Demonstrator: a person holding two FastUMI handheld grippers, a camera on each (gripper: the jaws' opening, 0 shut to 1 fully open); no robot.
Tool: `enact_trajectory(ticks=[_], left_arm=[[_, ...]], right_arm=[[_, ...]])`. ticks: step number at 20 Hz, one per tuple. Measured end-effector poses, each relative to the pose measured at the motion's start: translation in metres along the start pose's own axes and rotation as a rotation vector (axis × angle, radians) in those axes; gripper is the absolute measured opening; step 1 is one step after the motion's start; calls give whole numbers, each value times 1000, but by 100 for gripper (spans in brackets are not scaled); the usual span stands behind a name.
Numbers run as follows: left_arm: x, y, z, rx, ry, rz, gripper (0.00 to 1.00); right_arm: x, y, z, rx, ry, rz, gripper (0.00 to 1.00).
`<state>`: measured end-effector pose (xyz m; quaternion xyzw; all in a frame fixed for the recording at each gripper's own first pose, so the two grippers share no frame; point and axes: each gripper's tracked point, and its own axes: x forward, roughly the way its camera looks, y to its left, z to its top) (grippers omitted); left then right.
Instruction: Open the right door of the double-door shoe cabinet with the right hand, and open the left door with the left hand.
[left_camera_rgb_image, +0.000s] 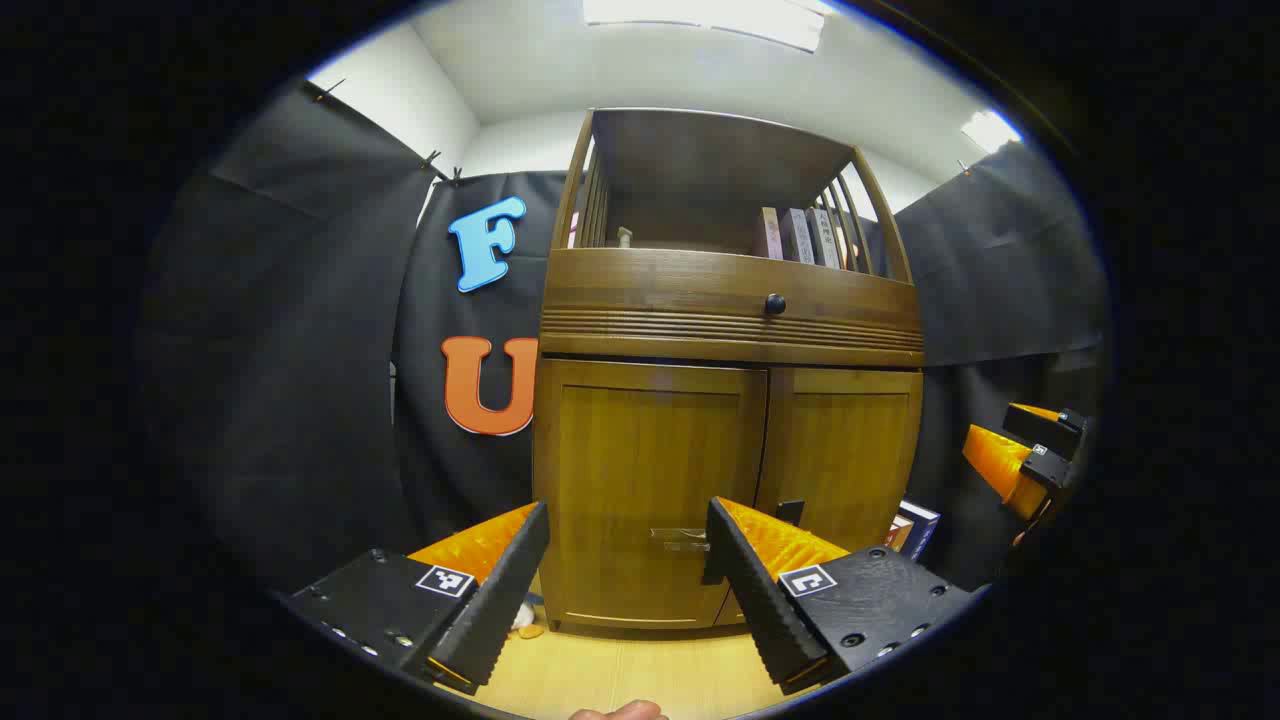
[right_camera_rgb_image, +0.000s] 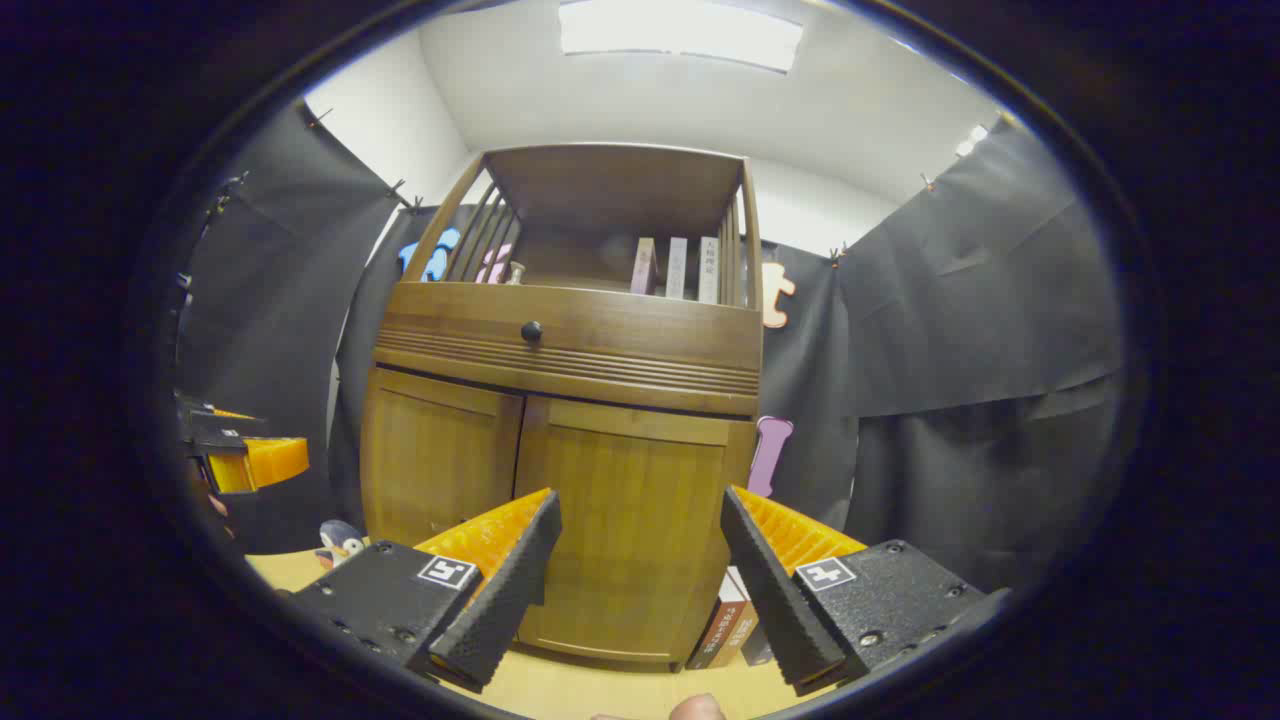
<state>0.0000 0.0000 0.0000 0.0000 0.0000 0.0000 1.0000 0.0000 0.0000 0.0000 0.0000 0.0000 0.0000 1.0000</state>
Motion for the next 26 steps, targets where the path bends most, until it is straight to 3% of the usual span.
enact_trajectory(ticks=[1, 2, 16, 26], left_arm=[[0, 0, 0, 6, -3, 2, 100], [2, 1, 1, 12, -4, 5, 95], [0, 3, 0, 26, -10, -6, 95], [-18, 41, -3, 82, -4, 100, 95]], right_arm=[[3, 2, 1, -2, -1, 8, 98], [6, 3, 1, -2, -2, 12, 100], [15, 10, -6, 12, 20, 24, 100], [45, 44, -29, 32, 74, 78, 100]])
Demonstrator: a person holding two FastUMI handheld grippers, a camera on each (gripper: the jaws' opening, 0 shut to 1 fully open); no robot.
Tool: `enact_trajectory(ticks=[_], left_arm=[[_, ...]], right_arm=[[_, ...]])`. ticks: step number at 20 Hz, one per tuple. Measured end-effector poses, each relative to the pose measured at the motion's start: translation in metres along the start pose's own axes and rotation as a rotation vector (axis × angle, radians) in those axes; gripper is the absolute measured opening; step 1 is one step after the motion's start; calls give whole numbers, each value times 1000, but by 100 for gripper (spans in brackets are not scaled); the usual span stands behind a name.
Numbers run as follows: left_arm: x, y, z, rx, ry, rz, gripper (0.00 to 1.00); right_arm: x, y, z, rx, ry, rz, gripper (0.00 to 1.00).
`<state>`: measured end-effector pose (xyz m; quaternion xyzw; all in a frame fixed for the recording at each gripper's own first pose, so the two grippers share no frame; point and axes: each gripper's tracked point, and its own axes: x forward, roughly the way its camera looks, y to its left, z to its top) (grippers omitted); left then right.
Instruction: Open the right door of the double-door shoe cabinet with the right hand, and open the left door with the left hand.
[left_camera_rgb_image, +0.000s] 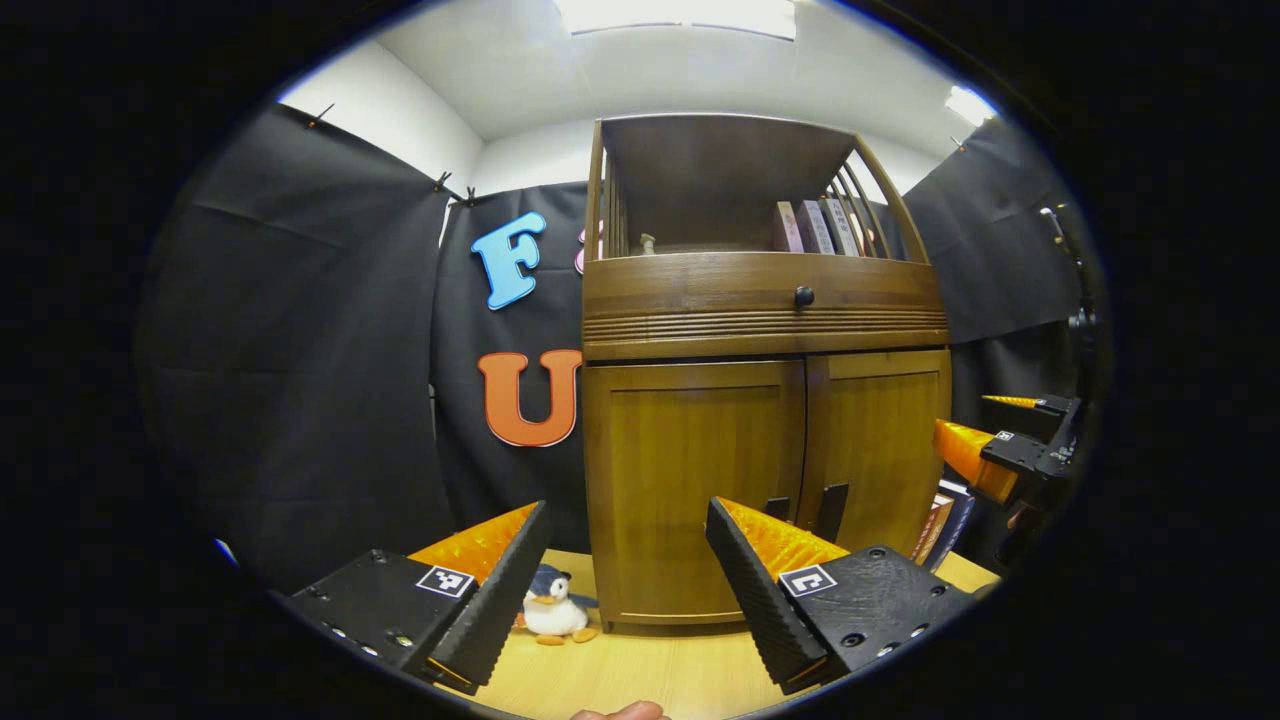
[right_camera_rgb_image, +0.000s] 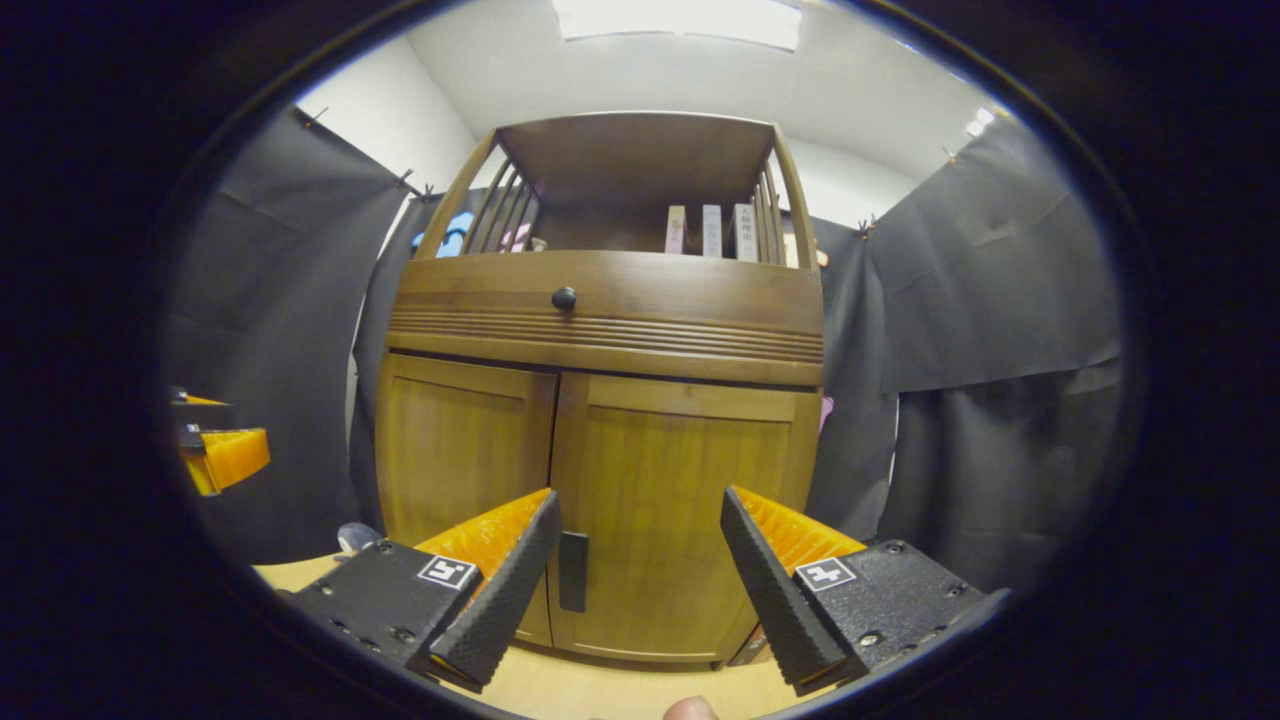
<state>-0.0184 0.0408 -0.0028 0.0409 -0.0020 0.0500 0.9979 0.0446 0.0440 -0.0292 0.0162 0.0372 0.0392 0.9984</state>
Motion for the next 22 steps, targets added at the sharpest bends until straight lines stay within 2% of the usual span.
enact_trajectory(ticks=[4, 11, 15, 16, 22], left_arm=[[-8, 17, 2, 29, -8, 46, 95], [-23, 45, -6, 59, 19, 130, 94], [-32, 60, -7, 67, 21, 166, 96], [-35, 63, -8, 67, 24, 175, 96], [-43, 84, -10, 76, 36, 223, 96]], right_arm=[[22, 18, -10, 10, 27, 29, 100], [61, 52, -62, 3, 173, 78, 100], [87, 63, -92, 5, 255, 79, 93], [94, 66, -101, 6, 269, 81, 87], [125, 70, -143, 13, 348, 58, 71]])
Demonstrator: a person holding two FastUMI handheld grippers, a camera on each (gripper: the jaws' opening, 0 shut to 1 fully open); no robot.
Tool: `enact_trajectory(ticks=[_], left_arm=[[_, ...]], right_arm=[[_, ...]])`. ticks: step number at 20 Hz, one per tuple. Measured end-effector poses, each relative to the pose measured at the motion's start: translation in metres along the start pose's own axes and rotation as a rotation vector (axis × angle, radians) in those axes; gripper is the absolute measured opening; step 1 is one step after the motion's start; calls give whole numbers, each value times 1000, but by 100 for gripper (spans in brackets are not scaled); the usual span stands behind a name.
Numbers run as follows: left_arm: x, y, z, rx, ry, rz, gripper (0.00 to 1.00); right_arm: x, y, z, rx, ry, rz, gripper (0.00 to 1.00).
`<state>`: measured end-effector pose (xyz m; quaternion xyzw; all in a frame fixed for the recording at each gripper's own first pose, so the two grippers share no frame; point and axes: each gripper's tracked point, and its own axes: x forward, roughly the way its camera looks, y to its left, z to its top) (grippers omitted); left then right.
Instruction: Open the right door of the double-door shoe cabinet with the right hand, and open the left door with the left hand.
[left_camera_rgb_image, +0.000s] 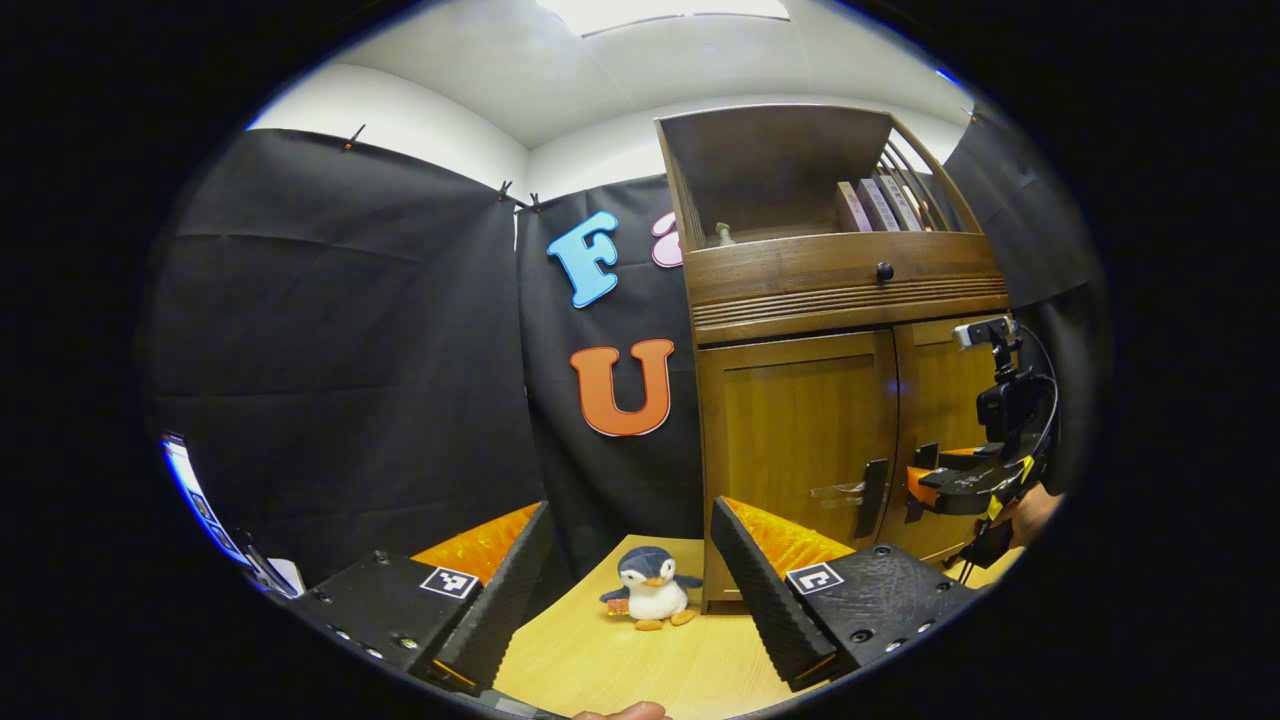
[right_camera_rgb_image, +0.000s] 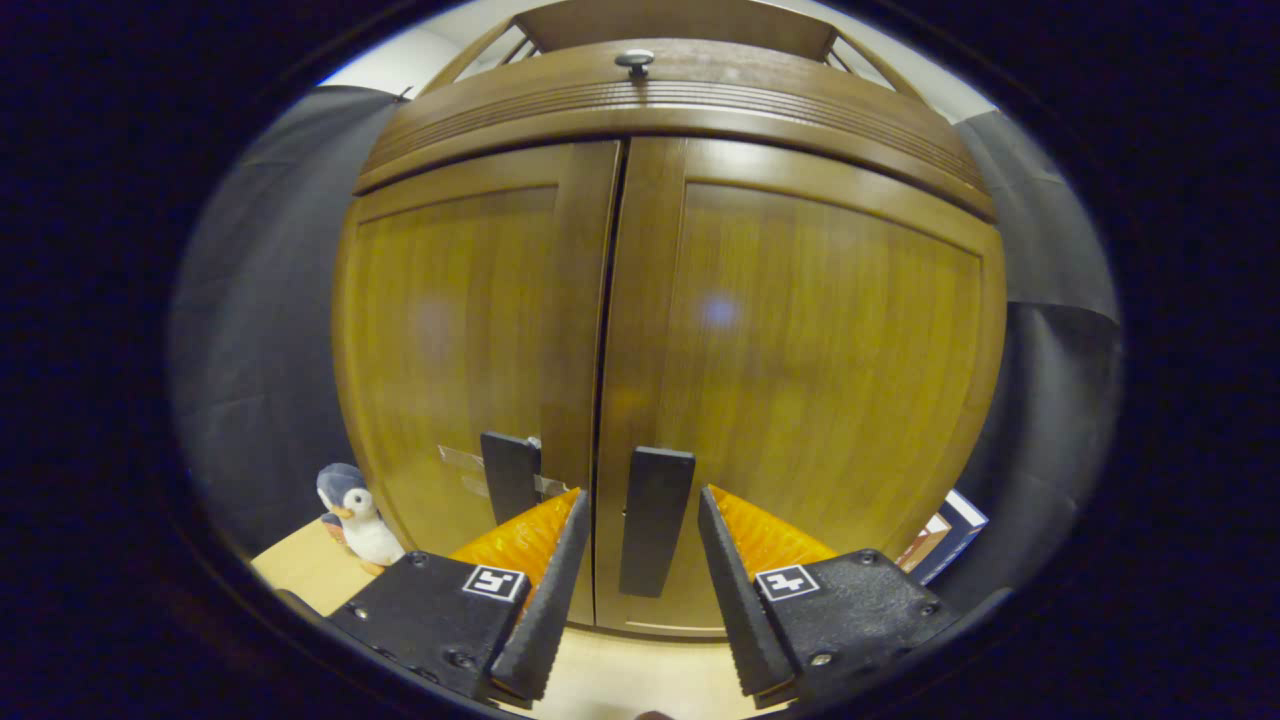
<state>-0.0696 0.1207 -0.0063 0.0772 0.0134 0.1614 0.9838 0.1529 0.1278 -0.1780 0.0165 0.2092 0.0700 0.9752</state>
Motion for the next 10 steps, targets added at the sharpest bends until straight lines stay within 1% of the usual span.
enact_trajectory(ticks=[2, 3, 4, 6, 8, 10], left_arm=[[0, 6, -1, 3, 4, 14, 96], [0, 7, -2, 2, 7, 17, 96], [0, 7, -3, 0, 9, 16, 96], [1, 7, -4, 1, 11, 11, 96], [2, 7, -5, 3, 12, 6, 96], [2, 6, -5, -1, 13, 0, 96]], right_arm=[[13, -1, -7, 4, 24, -13, 63], [18, -4, -9, 4, 30, -28, 60], [22, -5, -12, 5, 34, -31, 54], [29, -8, -13, 0, 35, -53, 47], [31, -8, -12, 1, 31, -61, 41], [32, -8, -13, 10, 27, -68, 40]])
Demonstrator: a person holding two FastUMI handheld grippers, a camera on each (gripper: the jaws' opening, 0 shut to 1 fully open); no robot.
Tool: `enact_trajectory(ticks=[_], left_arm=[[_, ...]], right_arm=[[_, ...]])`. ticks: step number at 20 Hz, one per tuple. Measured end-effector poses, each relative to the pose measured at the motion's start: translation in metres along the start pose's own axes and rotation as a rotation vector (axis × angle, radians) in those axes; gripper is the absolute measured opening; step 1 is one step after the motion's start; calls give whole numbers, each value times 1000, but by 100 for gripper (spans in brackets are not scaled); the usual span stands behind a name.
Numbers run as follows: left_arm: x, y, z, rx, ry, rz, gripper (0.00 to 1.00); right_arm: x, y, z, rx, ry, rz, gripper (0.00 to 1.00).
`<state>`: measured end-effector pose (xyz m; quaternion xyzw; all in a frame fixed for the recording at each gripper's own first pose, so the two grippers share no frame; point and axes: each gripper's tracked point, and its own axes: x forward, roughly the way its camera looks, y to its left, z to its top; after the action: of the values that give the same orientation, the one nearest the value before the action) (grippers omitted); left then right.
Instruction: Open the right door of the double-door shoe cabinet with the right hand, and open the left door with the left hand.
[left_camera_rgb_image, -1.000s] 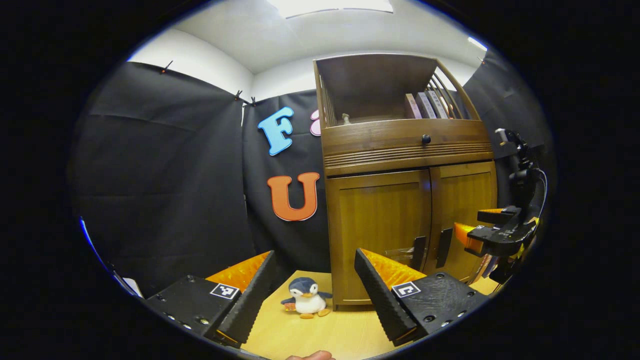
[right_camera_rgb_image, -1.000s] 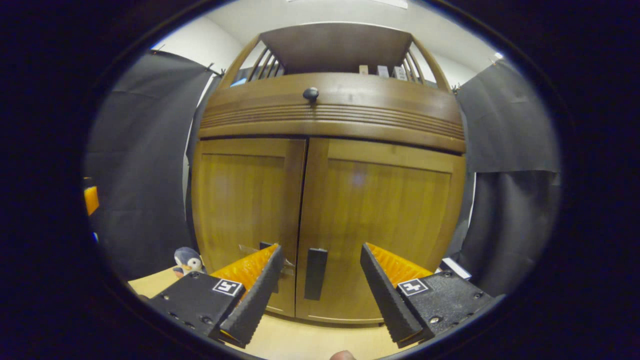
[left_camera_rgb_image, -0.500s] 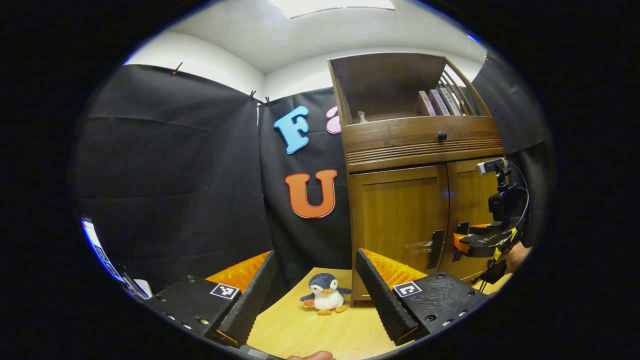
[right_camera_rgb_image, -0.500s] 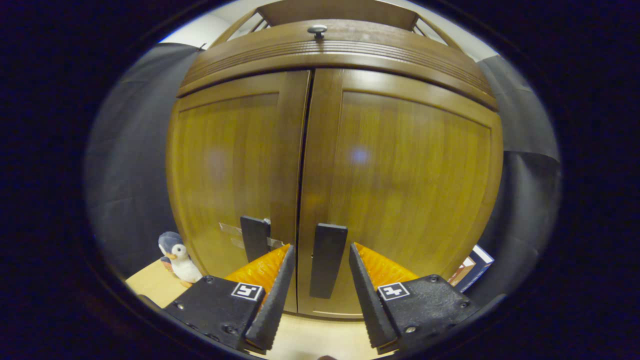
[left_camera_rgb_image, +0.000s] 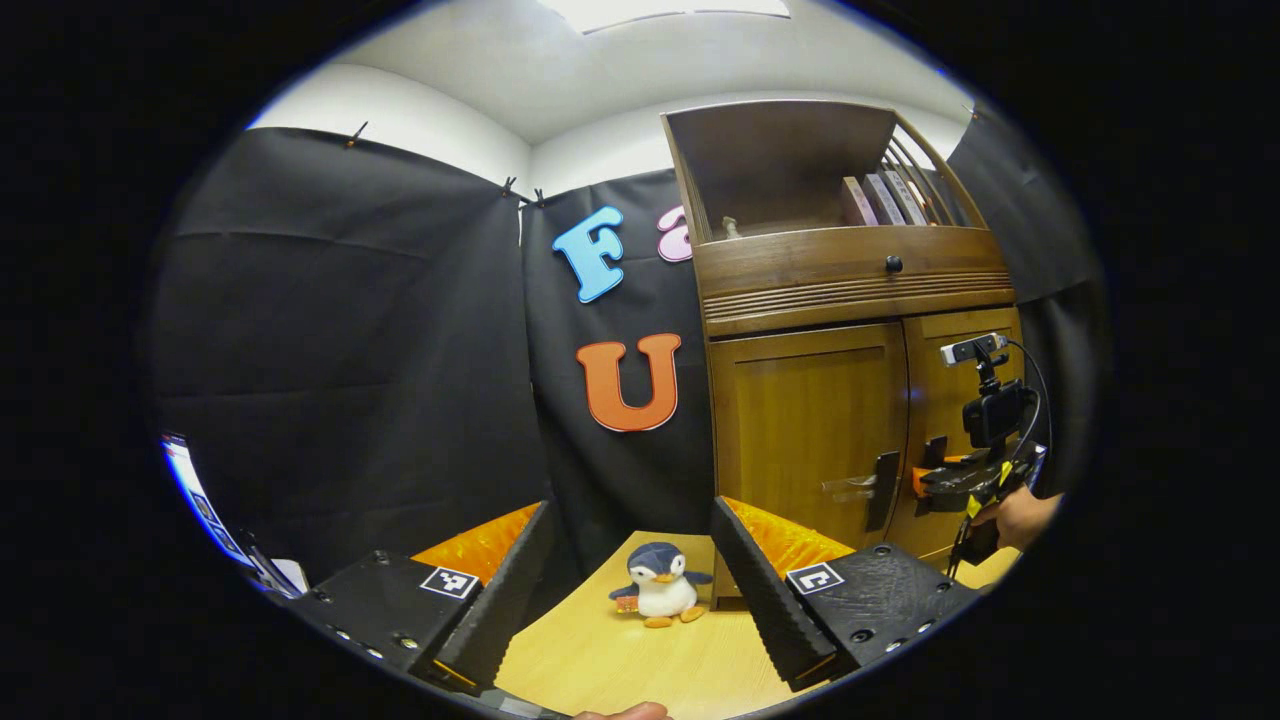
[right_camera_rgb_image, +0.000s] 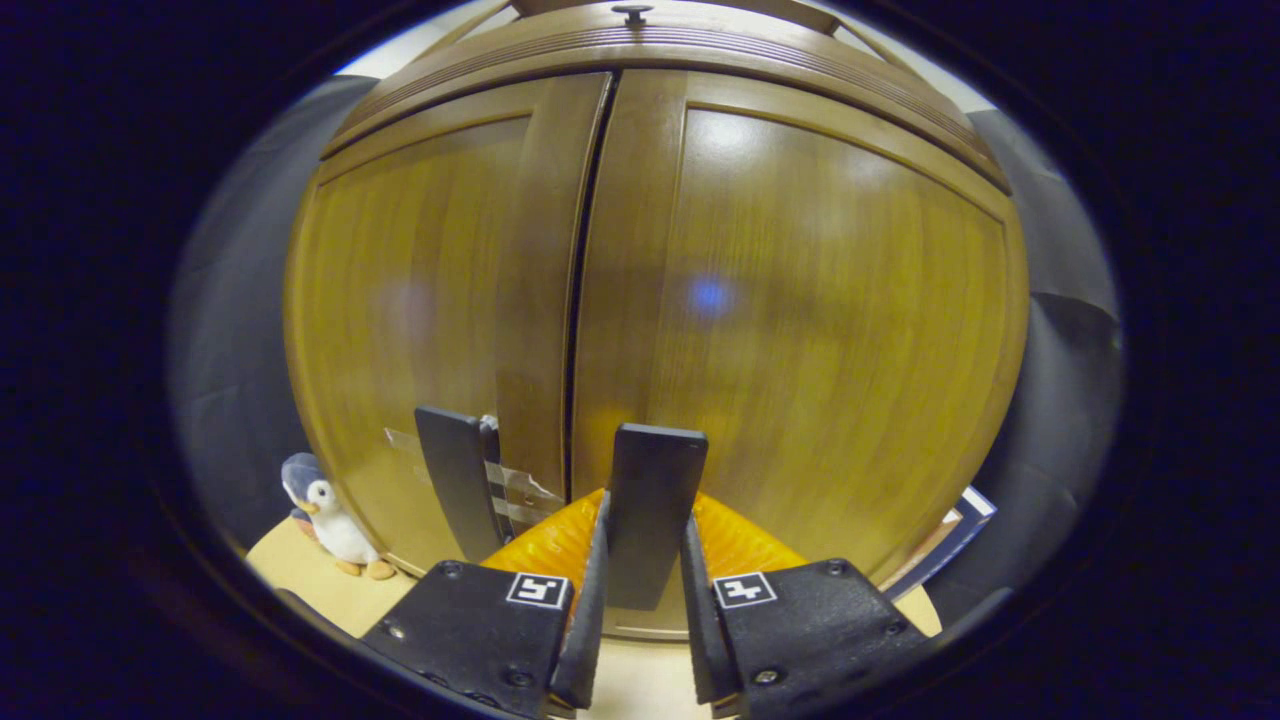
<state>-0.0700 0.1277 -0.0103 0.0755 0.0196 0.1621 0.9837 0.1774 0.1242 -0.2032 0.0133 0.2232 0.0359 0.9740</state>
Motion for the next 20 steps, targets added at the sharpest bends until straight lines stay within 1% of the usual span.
enact_trajectory(ticks=[3, 6, 8, 13, 16, 20], left_arm=[[0, -1, -2, -8, 6, -15, 96], [0, -3, -3, -2, 9, -34, 96], [-1, -3, -5, -4, 15, -47, 95], [0, -10, -8, -14, 24, -93, 96], [12, -32, -7, -29, 27, -138, 96], [9, -50, -8, -33, 30, -187, 96]], right_arm=[[0, 0, 1, 17, 0, -7, 36], [-1, 1, -1, 42, 9, 6, 31], [-4, 0, -2, 48, 13, 10, 29], [-30, -2, -11, 45, 21, 17, 29], [-49, -5, -17, 49, 35, 50, 29], [-73, -13, -24, 50, 44, 57, 29]])
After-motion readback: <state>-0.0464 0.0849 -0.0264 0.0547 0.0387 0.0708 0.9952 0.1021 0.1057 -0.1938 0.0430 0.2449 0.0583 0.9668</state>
